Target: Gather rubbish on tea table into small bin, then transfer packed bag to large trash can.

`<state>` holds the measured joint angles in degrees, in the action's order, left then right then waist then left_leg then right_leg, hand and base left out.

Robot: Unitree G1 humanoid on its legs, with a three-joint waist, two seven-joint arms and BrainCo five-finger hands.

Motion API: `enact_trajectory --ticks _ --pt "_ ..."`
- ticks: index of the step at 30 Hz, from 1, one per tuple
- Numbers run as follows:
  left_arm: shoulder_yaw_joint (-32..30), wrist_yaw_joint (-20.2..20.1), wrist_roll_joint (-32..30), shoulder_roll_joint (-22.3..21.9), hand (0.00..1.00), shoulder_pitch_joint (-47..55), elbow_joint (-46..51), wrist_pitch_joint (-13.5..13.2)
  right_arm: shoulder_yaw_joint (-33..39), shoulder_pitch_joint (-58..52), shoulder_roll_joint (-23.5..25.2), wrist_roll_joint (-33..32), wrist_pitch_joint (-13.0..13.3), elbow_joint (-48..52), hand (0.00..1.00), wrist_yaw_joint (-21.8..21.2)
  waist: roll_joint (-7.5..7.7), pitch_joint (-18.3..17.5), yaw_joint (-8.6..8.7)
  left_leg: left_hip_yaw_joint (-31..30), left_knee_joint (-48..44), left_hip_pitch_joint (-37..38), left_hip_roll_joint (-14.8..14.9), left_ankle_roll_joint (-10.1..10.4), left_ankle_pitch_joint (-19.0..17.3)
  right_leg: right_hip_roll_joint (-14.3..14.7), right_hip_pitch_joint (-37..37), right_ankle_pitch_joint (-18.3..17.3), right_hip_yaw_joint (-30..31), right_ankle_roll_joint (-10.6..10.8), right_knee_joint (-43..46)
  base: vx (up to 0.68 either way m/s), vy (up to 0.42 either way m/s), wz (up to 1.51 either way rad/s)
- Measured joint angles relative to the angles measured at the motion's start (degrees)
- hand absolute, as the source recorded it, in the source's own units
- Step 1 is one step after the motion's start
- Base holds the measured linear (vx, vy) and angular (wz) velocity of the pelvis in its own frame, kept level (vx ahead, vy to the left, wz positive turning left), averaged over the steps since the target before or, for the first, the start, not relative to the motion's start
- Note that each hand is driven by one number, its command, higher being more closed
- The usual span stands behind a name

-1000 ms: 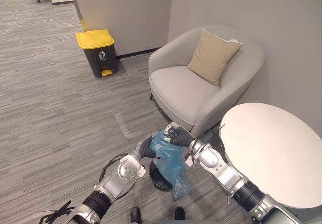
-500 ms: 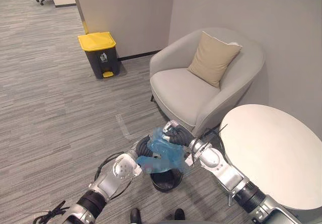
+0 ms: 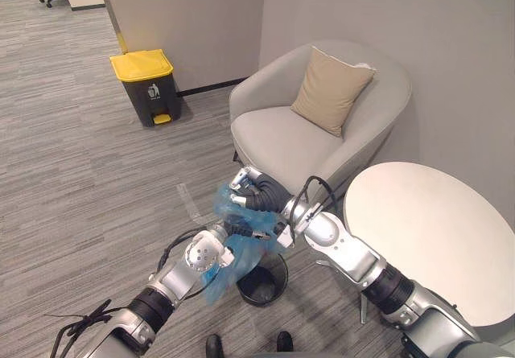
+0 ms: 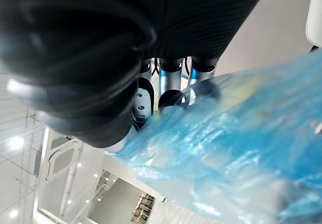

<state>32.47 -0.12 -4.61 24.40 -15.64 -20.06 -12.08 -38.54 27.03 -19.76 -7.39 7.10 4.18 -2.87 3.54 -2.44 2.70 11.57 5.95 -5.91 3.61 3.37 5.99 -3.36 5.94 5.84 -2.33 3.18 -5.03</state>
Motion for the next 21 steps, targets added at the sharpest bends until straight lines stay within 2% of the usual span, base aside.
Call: enact_trajectory --ticks 7,17,20,21 --pt "-0.02 1.13 -0.39 -1.61 1.00 0.00 -2.22 0.00 -0.44 4.45 0.93 0.01 -0.85 -0.08 1.00 1.16 -0.10 0.01 -0.13 -0.11 0.01 0.01 0.07 0.05 -0.03 0.14 0.07 0.01 0.06 -0.05 0.00 0.00 0.001 0.00" --pt "-0.31 1.10 0.21 -2.65 1.00 1.47 -3.17 0.66 -0.40 3.74 1.89 -0.02 -0.81 -0.23 1.00 1.18 -0.40 -0.06 -0.09 -0.10 0.01 0.06 0.06 0.05 -0.04 0.12 0.07 -0.02 0.07 -0.06 0.01 0.00 0.000 0.00" --pt "-2.30 1.08 0.30 -3.60 1.00 3.76 -3.26 1.62 0.25 0.22 3.64 -0.01 -0.71 -0.24 1.00 1.00 -0.55 -0.11 0.06 -0.10 0.02 0.09 0.06 0.08 -0.06 0.10 0.04 -0.13 0.08 -0.08 0.01 0.00 0.000 0.00" --pt "-2.56 1.06 0.34 -3.69 1.00 4.70 -3.31 1.97 0.25 -1.36 4.06 0.02 -0.68 -0.25 0.00 0.73 -0.59 -0.11 0.06 -0.10 0.02 0.07 0.07 0.10 -0.07 0.10 0.02 -0.19 0.06 -0.11 0.01 0.00 0.000 0.00"
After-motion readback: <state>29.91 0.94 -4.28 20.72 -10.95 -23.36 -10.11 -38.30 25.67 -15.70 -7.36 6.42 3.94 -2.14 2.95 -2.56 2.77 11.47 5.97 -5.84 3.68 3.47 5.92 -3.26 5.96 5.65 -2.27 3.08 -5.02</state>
